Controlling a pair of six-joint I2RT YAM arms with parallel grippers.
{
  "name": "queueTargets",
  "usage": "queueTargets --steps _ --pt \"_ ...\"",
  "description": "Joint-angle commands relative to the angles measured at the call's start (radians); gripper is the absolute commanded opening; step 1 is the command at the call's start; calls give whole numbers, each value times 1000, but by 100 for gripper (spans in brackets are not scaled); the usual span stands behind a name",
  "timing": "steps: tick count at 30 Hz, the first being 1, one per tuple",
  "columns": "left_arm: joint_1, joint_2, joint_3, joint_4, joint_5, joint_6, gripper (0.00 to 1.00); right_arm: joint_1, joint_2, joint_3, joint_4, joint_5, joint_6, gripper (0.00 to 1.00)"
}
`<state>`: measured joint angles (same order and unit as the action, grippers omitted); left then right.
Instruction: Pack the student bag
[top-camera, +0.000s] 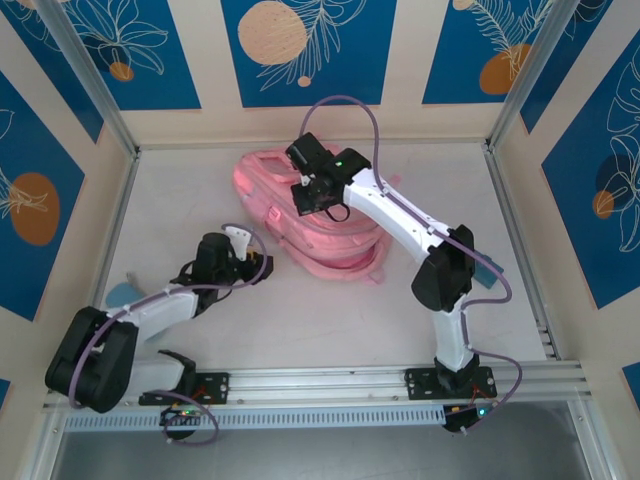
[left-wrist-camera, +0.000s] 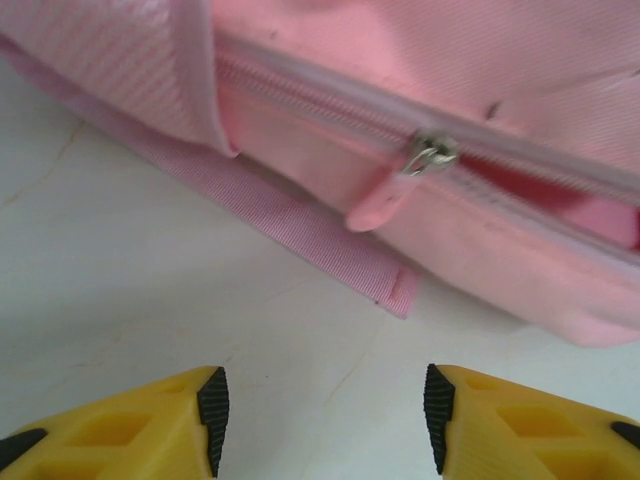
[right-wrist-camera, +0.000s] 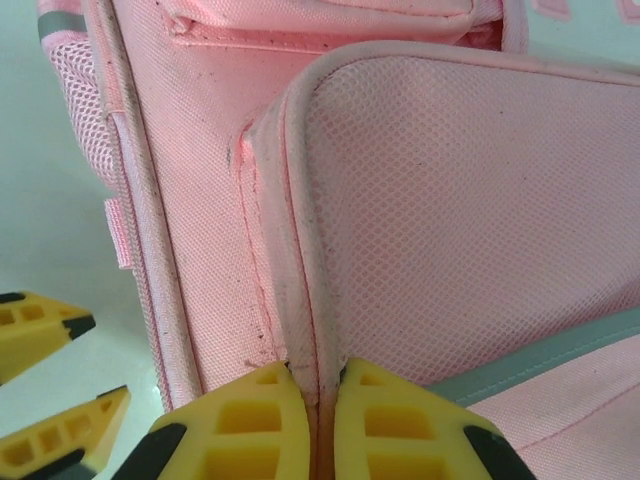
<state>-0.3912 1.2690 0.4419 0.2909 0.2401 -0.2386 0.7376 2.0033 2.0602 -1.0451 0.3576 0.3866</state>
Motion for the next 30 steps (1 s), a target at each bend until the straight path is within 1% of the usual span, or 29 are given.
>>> queueTargets --steps 1,4,11,16,19,21,25,28,30 --pt "7 47 50 14 109 49 57 -4 -95 14 8 17 4 0" --pt "7 95 62 75 157 74 57 -4 -107 16 5 -2 -1 0" --pt "6 193 116 154 269 101 56 -4 -115 30 -9 -18 -9 0" --pt "5 248 196 135 341 116 58 -4 -113 32 -6 -23 -4 0" --pt "5 280 231 120 343 146 57 -5 -113 32 1 -22 5 0" --pt "5 292 241 108 338 166 53 -5 -113 31 2 -24 8 0" --pt "5 306 250 80 350 194 37 -7 -113 25 5 -18 10 0" --pt "5 309 239 79 371 195 27 -11 -113 24 8 -14 10 0" --pt "5 308 229 83 388 191 23 -12 -114 23 9 -12 10 0"
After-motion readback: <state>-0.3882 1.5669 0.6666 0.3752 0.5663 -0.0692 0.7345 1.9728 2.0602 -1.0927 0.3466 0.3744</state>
